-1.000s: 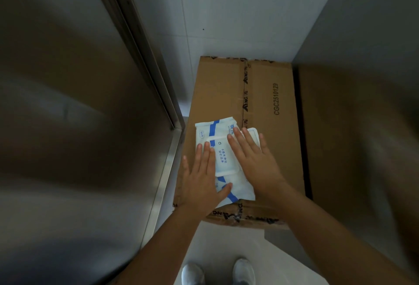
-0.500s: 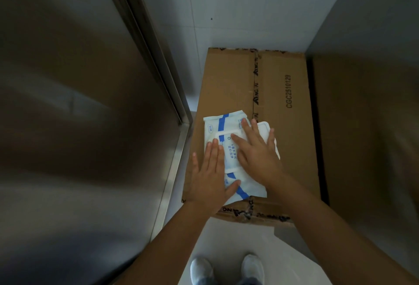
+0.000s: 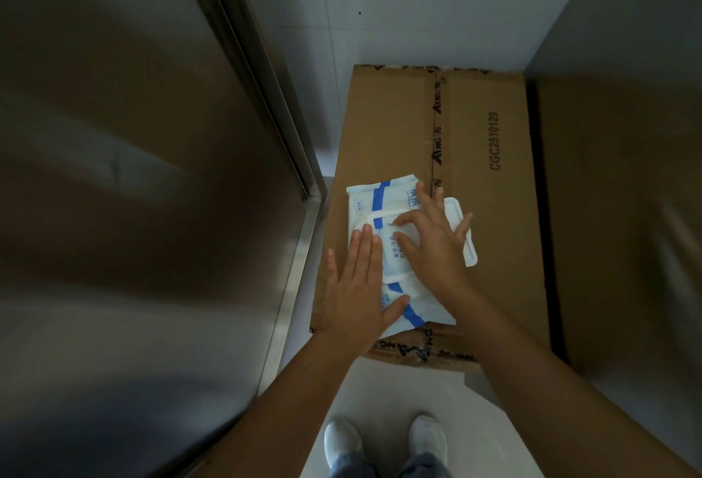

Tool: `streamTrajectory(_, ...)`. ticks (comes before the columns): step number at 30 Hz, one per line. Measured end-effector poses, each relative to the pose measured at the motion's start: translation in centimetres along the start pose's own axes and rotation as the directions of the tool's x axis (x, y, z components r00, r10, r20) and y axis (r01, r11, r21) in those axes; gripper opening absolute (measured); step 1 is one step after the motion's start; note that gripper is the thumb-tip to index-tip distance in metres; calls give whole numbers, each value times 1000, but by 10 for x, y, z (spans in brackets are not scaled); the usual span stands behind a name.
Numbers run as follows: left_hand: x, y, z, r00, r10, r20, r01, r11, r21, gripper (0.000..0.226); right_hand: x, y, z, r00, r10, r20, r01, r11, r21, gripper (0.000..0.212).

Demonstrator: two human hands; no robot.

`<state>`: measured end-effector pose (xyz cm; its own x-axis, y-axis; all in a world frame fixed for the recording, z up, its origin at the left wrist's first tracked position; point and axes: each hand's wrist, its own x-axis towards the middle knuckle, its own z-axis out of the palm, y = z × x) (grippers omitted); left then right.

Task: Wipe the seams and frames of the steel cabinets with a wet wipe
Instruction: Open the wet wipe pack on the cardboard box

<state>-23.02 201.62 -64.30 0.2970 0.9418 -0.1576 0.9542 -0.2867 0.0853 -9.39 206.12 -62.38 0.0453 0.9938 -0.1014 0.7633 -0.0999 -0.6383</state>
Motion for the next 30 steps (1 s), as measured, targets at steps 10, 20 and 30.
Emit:
streamTrajectory(10,1,2,-3,999,-16,42,19,997,-71,86,3,-6,4,995,60,-84,-45,984,174,21)
streamTrajectory(20,-1,7,-18,989,-34,144,47,995,-86,95,-22,6,-20,991,-126,40,119,982,147,26)
streamTrajectory(30,0,16,-31,974,-114,198,147,976,-159,88,-48,22,-33,965,-222,138,218,975,39,10)
